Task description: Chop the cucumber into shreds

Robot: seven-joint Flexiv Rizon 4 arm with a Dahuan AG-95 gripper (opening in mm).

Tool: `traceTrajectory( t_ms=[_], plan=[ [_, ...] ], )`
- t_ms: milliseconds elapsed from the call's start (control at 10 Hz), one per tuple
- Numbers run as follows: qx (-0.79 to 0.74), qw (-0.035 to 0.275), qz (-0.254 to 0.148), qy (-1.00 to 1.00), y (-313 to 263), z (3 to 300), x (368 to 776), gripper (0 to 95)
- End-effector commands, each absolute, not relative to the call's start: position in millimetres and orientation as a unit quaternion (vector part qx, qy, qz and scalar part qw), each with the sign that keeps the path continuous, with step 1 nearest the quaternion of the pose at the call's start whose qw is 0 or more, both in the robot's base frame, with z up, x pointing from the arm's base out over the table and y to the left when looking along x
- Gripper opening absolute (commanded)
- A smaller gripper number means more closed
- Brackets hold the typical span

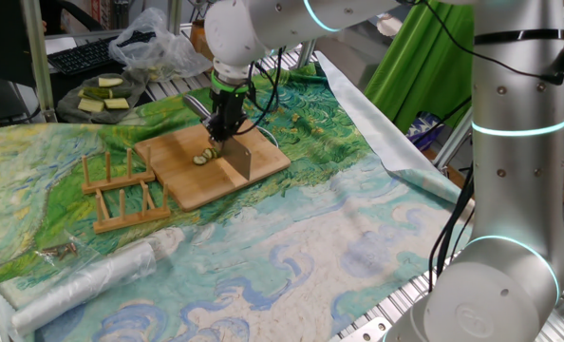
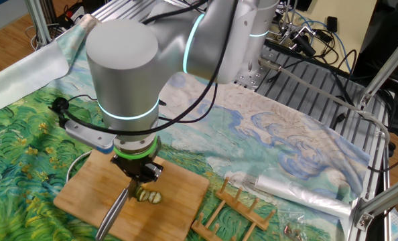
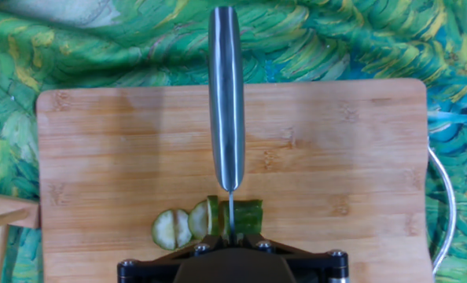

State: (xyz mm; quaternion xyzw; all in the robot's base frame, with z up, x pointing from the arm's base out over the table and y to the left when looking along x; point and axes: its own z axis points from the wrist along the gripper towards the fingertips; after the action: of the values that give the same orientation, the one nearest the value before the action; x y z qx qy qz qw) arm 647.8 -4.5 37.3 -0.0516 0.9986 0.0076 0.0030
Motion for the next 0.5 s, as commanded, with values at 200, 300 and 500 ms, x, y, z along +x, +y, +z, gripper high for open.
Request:
traceTrajectory(
  t_ms=[200, 300, 500],
  plan=[
    [-0.048, 0.009, 0.008, 0.999, -3, 28, 649, 0.0],
    [-0.047, 0.006, 0.007, 0.999, -3, 31, 650, 0.0],
    [-0.043, 0.003, 0.004, 0.999, -2, 37, 650, 0.0]
  ],
)
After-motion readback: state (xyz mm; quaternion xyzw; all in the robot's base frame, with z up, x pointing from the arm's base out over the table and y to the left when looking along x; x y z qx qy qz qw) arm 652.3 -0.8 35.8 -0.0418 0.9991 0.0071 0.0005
